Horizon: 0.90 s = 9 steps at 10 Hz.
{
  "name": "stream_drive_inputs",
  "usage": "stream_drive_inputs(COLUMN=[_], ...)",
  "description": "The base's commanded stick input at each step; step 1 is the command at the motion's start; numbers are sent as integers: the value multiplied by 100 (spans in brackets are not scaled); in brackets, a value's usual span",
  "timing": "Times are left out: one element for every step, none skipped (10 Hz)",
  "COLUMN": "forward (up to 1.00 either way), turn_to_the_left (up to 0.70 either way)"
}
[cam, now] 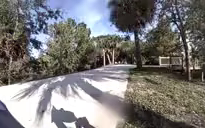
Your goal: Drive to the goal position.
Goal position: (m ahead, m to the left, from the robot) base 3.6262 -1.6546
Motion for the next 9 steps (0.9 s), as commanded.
stream_drive_inputs(forward=[100,100,100,100,100,100,100,100,100], turn_to_the_left=[-10,-27,-16,0,0,0,0,0,0])
